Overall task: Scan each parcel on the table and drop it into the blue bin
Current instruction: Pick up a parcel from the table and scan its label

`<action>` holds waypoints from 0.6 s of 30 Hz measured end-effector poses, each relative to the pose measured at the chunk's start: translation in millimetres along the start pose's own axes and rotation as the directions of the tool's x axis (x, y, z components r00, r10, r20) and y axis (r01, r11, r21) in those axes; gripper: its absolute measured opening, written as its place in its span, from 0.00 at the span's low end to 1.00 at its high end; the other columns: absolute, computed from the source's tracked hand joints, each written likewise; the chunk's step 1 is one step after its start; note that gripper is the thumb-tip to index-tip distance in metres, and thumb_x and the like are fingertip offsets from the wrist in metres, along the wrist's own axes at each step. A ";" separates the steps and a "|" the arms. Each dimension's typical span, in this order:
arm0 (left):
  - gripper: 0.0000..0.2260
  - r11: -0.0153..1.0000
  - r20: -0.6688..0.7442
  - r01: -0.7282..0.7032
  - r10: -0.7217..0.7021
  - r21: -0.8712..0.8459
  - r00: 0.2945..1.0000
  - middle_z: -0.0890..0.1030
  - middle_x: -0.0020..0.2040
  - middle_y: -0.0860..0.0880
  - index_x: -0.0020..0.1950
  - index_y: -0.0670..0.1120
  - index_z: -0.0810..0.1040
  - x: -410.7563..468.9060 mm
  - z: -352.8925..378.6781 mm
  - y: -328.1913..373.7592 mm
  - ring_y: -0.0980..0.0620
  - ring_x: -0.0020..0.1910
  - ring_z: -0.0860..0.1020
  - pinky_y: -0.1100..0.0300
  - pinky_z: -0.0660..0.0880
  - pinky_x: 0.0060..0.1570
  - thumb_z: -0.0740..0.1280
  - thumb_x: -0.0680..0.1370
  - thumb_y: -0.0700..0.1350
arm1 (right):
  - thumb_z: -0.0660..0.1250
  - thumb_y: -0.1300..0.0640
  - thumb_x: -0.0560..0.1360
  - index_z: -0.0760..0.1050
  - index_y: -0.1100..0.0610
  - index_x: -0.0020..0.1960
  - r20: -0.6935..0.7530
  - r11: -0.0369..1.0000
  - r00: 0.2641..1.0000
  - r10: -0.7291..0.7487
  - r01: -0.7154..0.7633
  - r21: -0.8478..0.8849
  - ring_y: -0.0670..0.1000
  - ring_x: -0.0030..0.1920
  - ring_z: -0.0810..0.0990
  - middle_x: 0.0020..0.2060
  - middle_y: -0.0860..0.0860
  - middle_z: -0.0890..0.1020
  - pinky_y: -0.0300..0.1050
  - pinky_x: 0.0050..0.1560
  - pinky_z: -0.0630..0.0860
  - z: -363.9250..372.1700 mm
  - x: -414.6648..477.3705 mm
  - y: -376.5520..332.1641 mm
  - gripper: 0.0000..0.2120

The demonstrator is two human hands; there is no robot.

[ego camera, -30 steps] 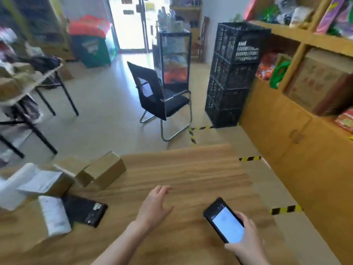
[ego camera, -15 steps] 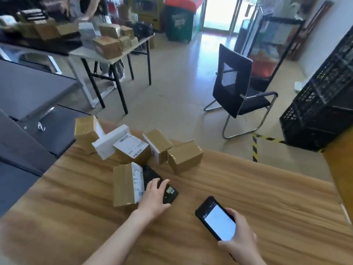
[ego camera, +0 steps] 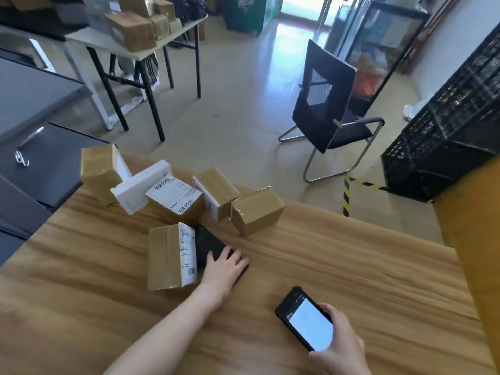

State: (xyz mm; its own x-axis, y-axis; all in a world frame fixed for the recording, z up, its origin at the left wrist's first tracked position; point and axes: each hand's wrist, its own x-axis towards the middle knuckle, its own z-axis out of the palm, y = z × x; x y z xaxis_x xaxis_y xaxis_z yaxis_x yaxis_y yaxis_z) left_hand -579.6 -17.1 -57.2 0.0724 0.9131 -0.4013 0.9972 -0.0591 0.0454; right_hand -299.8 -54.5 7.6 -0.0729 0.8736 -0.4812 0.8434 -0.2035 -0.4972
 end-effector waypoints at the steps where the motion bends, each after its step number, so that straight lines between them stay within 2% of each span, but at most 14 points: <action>1: 0.39 1.000 -0.001 -0.012 0.012 0.005 1.000 0.54 0.77 0.47 0.77 0.53 0.53 0.9 -3.9 2.5 0.42 0.77 0.49 0.33 0.59 0.68 0.71 0.73 0.39 | 0.73 0.48 0.51 0.57 0.34 0.61 -0.009 1.000 1.000 0.009 -0.009 0.002 0.36 0.55 0.65 0.56 0.35 0.67 0.45 0.60 0.62 -0.9 -1.1 2.9 0.43; 3: 0.40 0.999 -0.045 -0.033 0.032 -0.016 0.998 0.54 0.77 0.48 0.77 0.53 0.53 1.1 -13.0 10.1 0.42 0.77 0.49 0.36 0.62 0.67 0.73 0.72 0.40 | 0.72 0.49 0.50 0.58 0.34 0.61 -0.030 0.999 0.999 0.031 -0.030 0.025 0.37 0.55 0.66 0.56 0.36 0.69 0.45 0.59 0.62 -3.7 -4.3 8.6 0.43; 6: 0.37 0.988 -0.231 -0.104 0.076 -0.112 0.970 0.58 0.76 0.50 0.76 0.54 0.54 -3.6 -27.1 27.5 0.45 0.76 0.52 0.43 0.67 0.66 0.72 0.73 0.47 | 0.72 0.50 0.49 0.60 0.34 0.61 -0.055 0.997 0.997 0.049 -0.046 0.065 0.37 0.55 0.67 0.56 0.36 0.69 0.46 0.58 0.61 -11.2 -9.3 19.1 0.43; 9: 0.33 0.935 -0.454 -0.284 0.164 -0.211 0.876 0.64 0.72 0.52 0.75 0.53 0.60 -10.8 -35.9 42.7 0.49 0.74 0.57 0.49 0.72 0.63 0.71 0.73 0.50 | 0.74 0.50 0.50 0.60 0.36 0.61 -0.085 0.995 0.994 0.069 -0.063 0.073 0.39 0.55 0.67 0.55 0.37 0.70 0.47 0.59 0.62 -22.7 -15.2 28.5 0.43; 11: 0.32 0.853 -0.572 -0.434 0.209 -0.289 0.793 0.68 0.70 0.52 0.73 0.51 0.65 -16.5 -38.5 49.2 0.49 0.72 0.62 0.51 0.72 0.65 0.73 0.71 0.50 | 0.75 0.51 0.50 0.61 0.35 0.60 -0.115 0.995 0.991 0.067 -0.058 0.083 0.40 0.54 0.69 0.54 0.39 0.72 0.47 0.58 0.63 -30.5 -18.9 32.0 0.42; 13: 0.32 0.751 -0.675 -0.547 0.187 -0.370 0.714 0.70 0.68 0.51 0.71 0.48 0.68 -22.6 -37.3 52.0 0.50 0.70 0.66 0.53 0.70 0.67 0.74 0.69 0.50 | 0.73 0.50 0.47 0.63 0.33 0.56 -0.171 0.994 0.984 0.046 -0.028 0.109 0.40 0.53 0.72 0.53 0.39 0.74 0.47 0.56 0.65 -35.9 -21.9 33.5 0.41; 14: 0.33 0.707 -0.702 -0.572 0.151 -0.415 0.696 0.69 0.68 0.52 0.71 0.48 0.68 -25.8 -36.6 52.2 0.51 0.69 0.66 0.55 0.69 0.68 0.74 0.68 0.51 | 0.73 0.51 0.47 0.64 0.33 0.56 -0.190 0.993 0.981 0.040 -0.018 0.118 0.41 0.52 0.73 0.53 0.39 0.75 0.47 0.56 0.66 -37.6 -23.0 33.1 0.41; 16: 0.36 0.643 -0.693 -0.567 0.078 -0.514 0.716 0.67 0.69 0.54 0.72 0.51 0.64 -32.6 -35.2 49.4 0.54 0.70 0.66 0.56 0.69 0.67 0.75 0.67 0.53 | 0.73 0.53 0.48 0.65 0.36 0.59 -0.202 0.992 0.979 0.035 -0.009 0.128 0.42 0.53 0.73 0.53 0.40 0.75 0.49 0.59 0.67 -38.3 -24.2 31.3 0.41; 18: 0.39 0.595 -0.676 -0.564 0.046 -0.573 0.735 0.66 0.70 0.54 0.74 0.52 0.62 -38.7 -31.6 43.5 0.53 0.70 0.67 0.54 0.74 0.64 0.77 0.66 0.53 | 0.74 0.55 0.49 0.66 0.38 0.61 -0.201 0.991 0.979 0.030 -0.003 0.132 0.43 0.53 0.73 0.53 0.40 0.74 0.50 0.61 0.67 -36.6 -25.3 28.5 0.42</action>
State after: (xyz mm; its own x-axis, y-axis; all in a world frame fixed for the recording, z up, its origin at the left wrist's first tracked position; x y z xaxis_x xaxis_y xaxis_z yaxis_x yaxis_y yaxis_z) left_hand -539.5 -42.3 -10.8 0.0871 0.9415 0.3255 0.5420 -0.3189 0.7775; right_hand -254.5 -66.3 32.1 0.0610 0.9381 -0.3408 0.7660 -0.2629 -0.5866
